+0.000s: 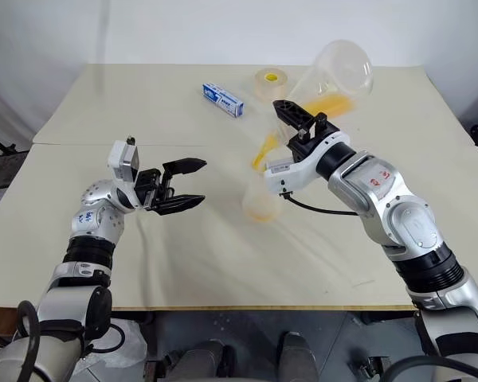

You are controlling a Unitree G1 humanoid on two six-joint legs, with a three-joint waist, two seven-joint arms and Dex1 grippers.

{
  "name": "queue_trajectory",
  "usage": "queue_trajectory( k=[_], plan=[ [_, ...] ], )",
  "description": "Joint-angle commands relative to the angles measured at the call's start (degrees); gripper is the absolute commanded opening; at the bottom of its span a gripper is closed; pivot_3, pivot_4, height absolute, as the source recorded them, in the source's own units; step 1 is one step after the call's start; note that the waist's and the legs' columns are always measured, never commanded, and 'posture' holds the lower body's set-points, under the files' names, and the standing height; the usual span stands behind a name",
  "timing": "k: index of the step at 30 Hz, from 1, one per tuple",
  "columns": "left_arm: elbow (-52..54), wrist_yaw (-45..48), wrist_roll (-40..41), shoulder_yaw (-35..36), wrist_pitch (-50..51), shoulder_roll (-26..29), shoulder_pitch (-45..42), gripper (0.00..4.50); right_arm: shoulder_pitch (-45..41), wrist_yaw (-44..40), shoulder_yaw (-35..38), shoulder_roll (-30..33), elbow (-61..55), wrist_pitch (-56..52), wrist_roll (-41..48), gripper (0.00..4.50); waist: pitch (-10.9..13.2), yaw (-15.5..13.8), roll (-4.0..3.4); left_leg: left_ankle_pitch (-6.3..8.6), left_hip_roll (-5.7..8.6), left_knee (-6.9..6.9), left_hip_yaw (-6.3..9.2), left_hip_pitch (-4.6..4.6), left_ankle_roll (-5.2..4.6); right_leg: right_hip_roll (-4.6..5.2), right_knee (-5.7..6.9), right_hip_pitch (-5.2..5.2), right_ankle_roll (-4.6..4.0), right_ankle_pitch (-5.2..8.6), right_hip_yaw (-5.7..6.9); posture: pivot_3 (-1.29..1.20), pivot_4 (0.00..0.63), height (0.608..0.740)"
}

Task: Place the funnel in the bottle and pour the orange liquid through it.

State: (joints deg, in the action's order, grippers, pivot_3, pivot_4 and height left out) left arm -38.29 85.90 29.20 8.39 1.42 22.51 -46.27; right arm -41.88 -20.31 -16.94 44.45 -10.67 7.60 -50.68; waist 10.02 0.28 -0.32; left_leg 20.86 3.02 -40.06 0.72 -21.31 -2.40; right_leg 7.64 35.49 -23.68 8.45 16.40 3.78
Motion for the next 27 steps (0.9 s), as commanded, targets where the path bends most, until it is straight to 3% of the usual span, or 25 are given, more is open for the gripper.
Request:
queue_trajectory(
  k=[1, 27],
  plan=[
    [0.6, 0.9, 0.8, 0.8, -0.3, -0.1, -1.4, 4.5, -1.0, 1.1, 4.1, 1.2, -1.0, 0.6, -0.3, 2.46, 0.0, 0.0, 0.0, 0.0, 0.0, 0.0, 0.0, 0.0, 0.0, 0.0, 0.0, 0.0, 0.0, 0.0, 0.0, 0.0, 0.15, 0.74],
    [-1.3, 1.3, 0.2, 0.3, -0.7, -0.5, -3.3, 4.5, 1.9, 0.0, 6.3, 1.7, -2.3, 2.8, -1.5, 2.46, 0.0, 0.0, 0.0, 0.0, -0.01, 0.0, -0.02, 0.0, 0.0, 0.0, 0.0, 0.0, 0.0, 0.0, 0.0, 0.0, 0.15, 0.74]
  ],
)
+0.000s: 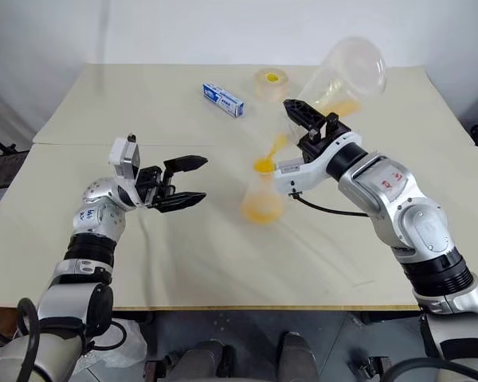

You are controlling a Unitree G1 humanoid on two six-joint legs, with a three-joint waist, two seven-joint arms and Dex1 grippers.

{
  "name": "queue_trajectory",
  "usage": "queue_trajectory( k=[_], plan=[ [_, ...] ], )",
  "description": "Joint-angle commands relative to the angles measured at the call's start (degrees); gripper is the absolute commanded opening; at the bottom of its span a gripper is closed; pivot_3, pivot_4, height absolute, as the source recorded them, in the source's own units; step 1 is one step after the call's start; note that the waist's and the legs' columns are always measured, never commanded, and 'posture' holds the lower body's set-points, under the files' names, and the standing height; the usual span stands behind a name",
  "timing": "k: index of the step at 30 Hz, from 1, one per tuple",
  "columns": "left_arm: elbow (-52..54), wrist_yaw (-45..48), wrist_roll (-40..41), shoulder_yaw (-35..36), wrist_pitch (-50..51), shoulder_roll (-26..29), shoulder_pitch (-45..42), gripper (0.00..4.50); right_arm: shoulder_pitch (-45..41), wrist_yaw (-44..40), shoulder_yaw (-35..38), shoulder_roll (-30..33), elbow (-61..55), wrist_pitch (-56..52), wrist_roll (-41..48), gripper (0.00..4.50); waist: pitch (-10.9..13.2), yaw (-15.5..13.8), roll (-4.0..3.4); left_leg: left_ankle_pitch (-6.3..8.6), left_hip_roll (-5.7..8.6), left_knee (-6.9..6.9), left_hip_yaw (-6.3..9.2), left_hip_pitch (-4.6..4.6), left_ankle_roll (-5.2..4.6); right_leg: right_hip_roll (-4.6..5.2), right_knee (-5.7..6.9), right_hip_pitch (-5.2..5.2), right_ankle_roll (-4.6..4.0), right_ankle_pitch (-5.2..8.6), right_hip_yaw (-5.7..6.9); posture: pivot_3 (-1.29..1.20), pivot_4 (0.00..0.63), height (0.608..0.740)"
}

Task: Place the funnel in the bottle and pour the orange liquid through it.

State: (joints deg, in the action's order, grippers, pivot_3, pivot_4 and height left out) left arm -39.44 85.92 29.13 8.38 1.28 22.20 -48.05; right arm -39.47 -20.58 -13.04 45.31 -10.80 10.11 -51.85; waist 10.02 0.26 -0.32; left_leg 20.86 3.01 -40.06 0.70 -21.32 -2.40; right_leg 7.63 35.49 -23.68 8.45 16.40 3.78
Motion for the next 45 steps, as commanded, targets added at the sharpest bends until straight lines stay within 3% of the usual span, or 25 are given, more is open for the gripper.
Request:
queue_trajectory(
  k=[1, 45],
  plan=[
    [-0.2, 1.4, 0.3, 0.3, -0.6, -0.2, -1.6, 4.5, -0.5, 0.3, 2.4, 0.8, -2.1, 0.4, -0.4, 2.46, 0.0, 0.0, 0.0, 0.0, 0.0, 0.0, 0.01, 0.0, 0.0, 0.0, 0.0, 0.0, 0.0, 0.0, 0.0, 0.0, 0.15, 0.74],
    [-0.5, 1.6, -1.6, -0.8, -1.6, 0.3, -1.3, 4.5, -2.7, 1.0, 1.3, 0.4, 0.0, 5.5, -2.4, 2.46, 0.0, 0.0, 0.0, 0.0, 0.0, 0.0, 0.01, 0.0, 0.0, 0.0, 0.0, 0.0, 0.0, 0.0, 0.01, 0.0, 0.15, 0.74]
  ],
)
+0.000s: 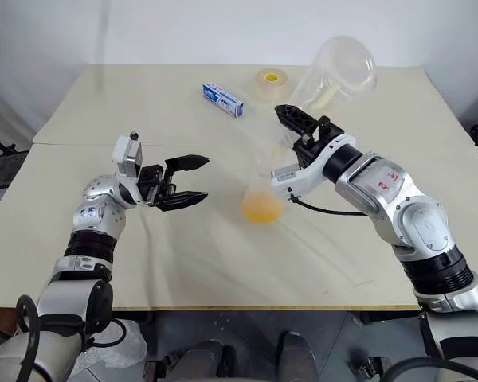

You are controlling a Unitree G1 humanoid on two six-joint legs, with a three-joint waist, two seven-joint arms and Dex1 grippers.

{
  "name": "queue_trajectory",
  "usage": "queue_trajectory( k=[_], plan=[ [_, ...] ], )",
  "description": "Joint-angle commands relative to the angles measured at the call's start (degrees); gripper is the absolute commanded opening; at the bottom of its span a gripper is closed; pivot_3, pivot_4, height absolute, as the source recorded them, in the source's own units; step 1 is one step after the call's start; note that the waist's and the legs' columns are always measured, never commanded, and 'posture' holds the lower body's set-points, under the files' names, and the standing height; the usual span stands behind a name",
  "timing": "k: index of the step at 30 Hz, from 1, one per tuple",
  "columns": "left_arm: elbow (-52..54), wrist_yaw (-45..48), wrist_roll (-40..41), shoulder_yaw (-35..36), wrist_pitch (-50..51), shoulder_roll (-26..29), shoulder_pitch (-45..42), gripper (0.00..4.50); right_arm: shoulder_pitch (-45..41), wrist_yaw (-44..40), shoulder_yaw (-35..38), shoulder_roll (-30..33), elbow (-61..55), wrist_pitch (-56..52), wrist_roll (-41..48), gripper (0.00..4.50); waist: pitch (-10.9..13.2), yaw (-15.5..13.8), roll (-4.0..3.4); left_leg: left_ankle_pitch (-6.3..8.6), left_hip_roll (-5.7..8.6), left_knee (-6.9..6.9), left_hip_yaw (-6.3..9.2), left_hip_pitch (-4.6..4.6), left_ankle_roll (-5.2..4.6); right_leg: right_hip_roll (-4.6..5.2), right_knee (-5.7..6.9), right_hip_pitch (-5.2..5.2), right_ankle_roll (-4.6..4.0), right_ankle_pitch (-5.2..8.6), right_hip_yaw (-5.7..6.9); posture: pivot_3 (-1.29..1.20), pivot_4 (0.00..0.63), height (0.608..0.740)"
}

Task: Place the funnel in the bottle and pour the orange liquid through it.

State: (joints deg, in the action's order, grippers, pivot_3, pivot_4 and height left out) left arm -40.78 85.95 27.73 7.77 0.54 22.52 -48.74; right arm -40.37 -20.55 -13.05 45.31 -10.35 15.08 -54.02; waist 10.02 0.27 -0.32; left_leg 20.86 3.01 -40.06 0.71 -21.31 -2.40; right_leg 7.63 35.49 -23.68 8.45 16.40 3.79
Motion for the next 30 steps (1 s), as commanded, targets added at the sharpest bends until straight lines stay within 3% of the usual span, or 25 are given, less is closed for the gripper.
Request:
queue_trajectory(
  k=[1, 19, 30],
  plan=[
    [0.8, 1.5, -0.2, -0.2, -0.9, 0.0, -0.7, 4.5, -1.9, 1.0, 1.3, 0.4, -0.4, 0.8, -0.4, 2.46, 0.0, 0.0, 0.0, 0.0, 0.0, 0.0, 0.0, 0.0, 0.0, 0.0, 0.0, 0.0, 0.0, 0.0, 0.0, 0.0, 0.15, 0.74],
    [-0.2, 0.5, -1.3, -0.1, -1.7, -0.2, -1.6, 4.5, -1.6, 0.3, 1.7, -1.0, -0.9, 0.5, -0.8, 2.46, 0.0, 0.0, 0.0, 0.0, 0.0, 0.0, 0.0, 0.0, 0.0, 0.0, 0.0, 0.0, 0.0, 0.0, 0.0, 0.0, 0.15, 0.74],
    [-2.8, -2.8, -4.1, -0.4, -4.7, -0.3, -3.2, 4.5, 2.9, -8.7, 8.5, -11.1, -8.8, -16.2, 13.6, 2.46, 0.0, 0.0, 0.0, 0.0, -0.01, -0.01, 0.04, 0.0, 0.0, 0.0, 0.02, 0.02, 0.0, 0.0, 0.06, 0.0, 0.15, 0.74]
  ],
)
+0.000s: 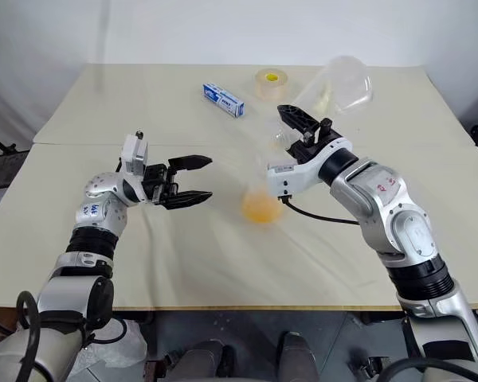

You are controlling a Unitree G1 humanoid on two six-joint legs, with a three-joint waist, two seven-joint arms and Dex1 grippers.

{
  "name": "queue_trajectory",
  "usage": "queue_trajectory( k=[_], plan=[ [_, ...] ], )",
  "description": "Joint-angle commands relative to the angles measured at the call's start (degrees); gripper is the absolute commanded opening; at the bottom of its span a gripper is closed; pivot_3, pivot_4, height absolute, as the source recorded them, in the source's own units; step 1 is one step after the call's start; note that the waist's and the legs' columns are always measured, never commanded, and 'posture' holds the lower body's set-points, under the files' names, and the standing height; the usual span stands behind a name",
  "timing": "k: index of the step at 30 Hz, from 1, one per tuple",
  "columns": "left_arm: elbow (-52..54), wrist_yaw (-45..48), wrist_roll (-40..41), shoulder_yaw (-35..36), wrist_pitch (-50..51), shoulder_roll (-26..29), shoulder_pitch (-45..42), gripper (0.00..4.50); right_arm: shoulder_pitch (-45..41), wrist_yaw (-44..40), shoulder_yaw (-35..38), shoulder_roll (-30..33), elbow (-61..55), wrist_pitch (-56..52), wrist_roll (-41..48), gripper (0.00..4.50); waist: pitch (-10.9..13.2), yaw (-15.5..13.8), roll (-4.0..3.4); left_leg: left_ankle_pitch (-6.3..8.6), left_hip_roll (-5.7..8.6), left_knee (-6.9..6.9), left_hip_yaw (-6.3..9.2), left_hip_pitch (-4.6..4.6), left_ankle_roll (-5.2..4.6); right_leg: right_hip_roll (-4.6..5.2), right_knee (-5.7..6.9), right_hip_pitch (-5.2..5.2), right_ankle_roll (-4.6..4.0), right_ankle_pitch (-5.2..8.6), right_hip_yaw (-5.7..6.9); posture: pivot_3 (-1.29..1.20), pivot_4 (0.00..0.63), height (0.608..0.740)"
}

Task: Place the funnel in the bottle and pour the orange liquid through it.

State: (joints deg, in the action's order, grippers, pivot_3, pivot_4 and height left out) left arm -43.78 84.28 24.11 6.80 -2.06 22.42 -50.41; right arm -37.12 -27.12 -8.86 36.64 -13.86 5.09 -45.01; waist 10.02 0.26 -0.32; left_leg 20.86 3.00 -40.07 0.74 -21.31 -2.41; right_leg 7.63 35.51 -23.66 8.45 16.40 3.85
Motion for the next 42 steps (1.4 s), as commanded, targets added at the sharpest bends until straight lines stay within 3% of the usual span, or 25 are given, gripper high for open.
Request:
queue_trajectory(
  k=[1, 6, 11, 15, 20, 30, 36, 42],
  plan=[
    [0.1, -2.1, -0.6, 0.6, -2.3, -0.3, -1.7, 4.5, -0.4, -3.0, 5.4, -4.0, -6.3, -9.2, 6.1, 2.46, 0.0, 0.0, 0.0, 0.0, -0.01, 0.0, 0.01, 0.0, 0.0, -0.01, 0.0, 0.0, 0.0, 0.0, 0.01, 0.0, 0.15, 0.74],
    [0.8, -1.6, -0.6, -0.4, 0.1, 0.4, -1.4, 4.5, -2.0, -6.1, 13.7, -12.0, -10.7, -27.6, 15.7, 2.46, 0.0, -0.1, 0.0, 0.0, 0.0, -0.04, 0.1, 0.0, 0.0, 0.01, 0.07, 0.01, 0.0, 0.0, 0.03, 0.0, 0.15, 0.74],
    [1.2, -0.4, -0.3, -0.6, -0.3, 0.4, -0.9, 4.5, -2.4, -6.6, 24.9, -15.5, -11.0, -39.6, 29.0, 2.46, 0.0, -0.2, 0.0, 0.0, 0.05, -0.05, 0.2, 0.0, 0.0, 0.03, 0.12, 0.01, 0.0, 0.0, 0.04, 0.0, 0.15, 0.74],
    [1.0, -2.4, -1.1, -1.0, 1.6, 0.8, -0.8, 4.5, 1.1, -5.3, 35.6, -15.3, -6.4, -40.7, 39.8, 2.46, 0.0, -0.1, -0.01, 0.0, 0.07, 0.02, 0.22, 0.01, 0.0, 0.04, 0.13, 0.0, 0.0, 0.0, 0.05, 0.0, 0.15, 0.74],
    [-0.5, -7.3, -3.9, -1.6, 2.8, 1.1, -1.7, 4.5, 3.1, -3.1, 42.0, -14.1, 1.2, -37.4, 48.3, 2.46, 0.0, 0.0, -0.01, 0.0, 0.11, 0.02, 0.15, 0.03, 0.0, 0.05, 0.14, 0.0, 0.0, 0.0, 0.02, 0.0, 0.15, 0.74],
    [0.5, -11.2, -4.6, -0.5, 2.9, 1.6, -1.2, 4.5, 8.0, -0.3, 42.1, -11.4, 13.2, -27.3, 55.0, 2.46, 0.0, 0.1, -0.01, 0.0, 0.08, 0.03, 0.11, 0.05, 0.0, 0.06, 0.17, -0.01, 0.0, 0.0, -0.01, 0.0, 0.15, 0.74],
    [1.9, -14.0, -5.1, -1.0, 6.3, 2.4, -0.4, 4.5, 9.4, 1.1, 40.9, -10.6, 15.0, -23.8, 57.7, 4.47, 0.0, 0.0, -0.01, 0.0, 0.08, 0.01, 0.13, 0.05, 0.0, 0.08, 0.17, 0.0, 0.0, 0.0, -0.01, 0.0, 0.15, 0.74],
    [2.7, -14.7, -6.2, -1.9, 7.3, 2.7, 0.1, 4.5, 8.4, 1.7, 39.9, -7.9, 13.9, -22.8, 59.5, 4.47, 0.0, 0.0, -0.01, 0.0, 0.08, 0.01, 0.12, 0.05, 0.0, 0.08, 0.17, -0.01, 0.0, 0.0, -0.03, 0.0, 0.15, 0.74]
  ],
)
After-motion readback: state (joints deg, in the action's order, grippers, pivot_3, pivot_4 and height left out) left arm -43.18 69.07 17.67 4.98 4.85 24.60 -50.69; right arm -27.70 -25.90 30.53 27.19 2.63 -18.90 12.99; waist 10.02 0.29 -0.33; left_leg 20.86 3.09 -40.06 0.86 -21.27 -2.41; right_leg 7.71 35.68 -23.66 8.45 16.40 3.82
